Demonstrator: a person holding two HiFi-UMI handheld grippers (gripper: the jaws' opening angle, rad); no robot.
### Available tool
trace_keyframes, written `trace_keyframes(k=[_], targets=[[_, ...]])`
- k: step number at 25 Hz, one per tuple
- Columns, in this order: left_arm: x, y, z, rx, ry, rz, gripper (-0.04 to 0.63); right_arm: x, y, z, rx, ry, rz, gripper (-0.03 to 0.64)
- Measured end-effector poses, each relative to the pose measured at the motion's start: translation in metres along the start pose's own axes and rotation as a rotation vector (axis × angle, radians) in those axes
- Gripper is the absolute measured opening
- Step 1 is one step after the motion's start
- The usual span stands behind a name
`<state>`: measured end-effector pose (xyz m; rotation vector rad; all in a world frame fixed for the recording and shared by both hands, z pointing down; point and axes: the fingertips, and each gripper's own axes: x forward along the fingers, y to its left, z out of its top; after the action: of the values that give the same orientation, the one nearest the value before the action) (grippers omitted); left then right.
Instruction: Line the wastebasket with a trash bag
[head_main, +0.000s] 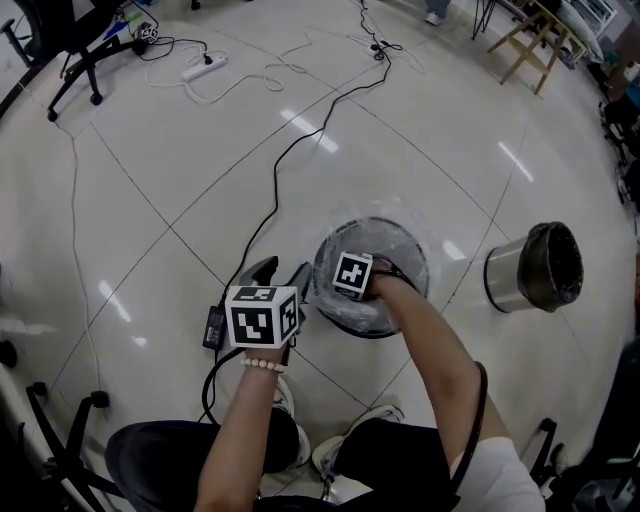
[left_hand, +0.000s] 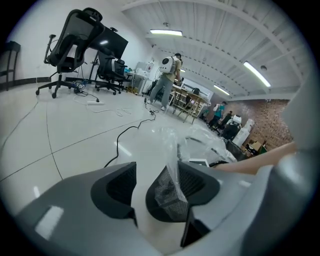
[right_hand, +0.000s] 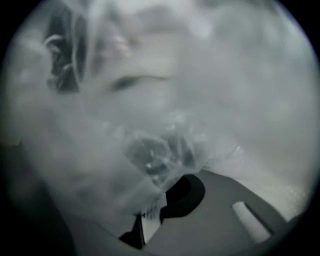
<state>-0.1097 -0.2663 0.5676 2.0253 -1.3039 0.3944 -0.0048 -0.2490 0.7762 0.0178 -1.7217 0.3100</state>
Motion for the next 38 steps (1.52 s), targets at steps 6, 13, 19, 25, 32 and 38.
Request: trace_keyframes(k=[6,13,19,25,32,38], targets=[[0.002,-0.001,-0.004,0.008,0.017,0.008,0.253,-0.074,0.005,0.023,-0.029,-0.122,-0.040,0.046],[0.002,-0.002,-0.004,0.019,0.027,0.019,0.241,-0.157,0.043,0.040,-0.093,-0.282,-0.077,0.107],[-0.009,-0.016,0.024,0.073,-0.042,0.019,0.239,-0.132,0.050,-0.001,-0.074,-0.069,-0.029,0.092],[-0.003,0.001,0.035,0.129,-0.027,0.095,0.012,-0.132,0.046,0.004,-0.031,-0.199,0.041,0.267],[0.010,-0.020,0.048,0.210,-0.001,0.050,0.012,-0.143,0.085,0.012,-0.190,-0.175,0.228,0.276],[0.028,-0.013,0.038,0.311,0.099,0.095,0.012,-0.184,0.089,0.023,-0.227,-0.350,0.178,0.272]])
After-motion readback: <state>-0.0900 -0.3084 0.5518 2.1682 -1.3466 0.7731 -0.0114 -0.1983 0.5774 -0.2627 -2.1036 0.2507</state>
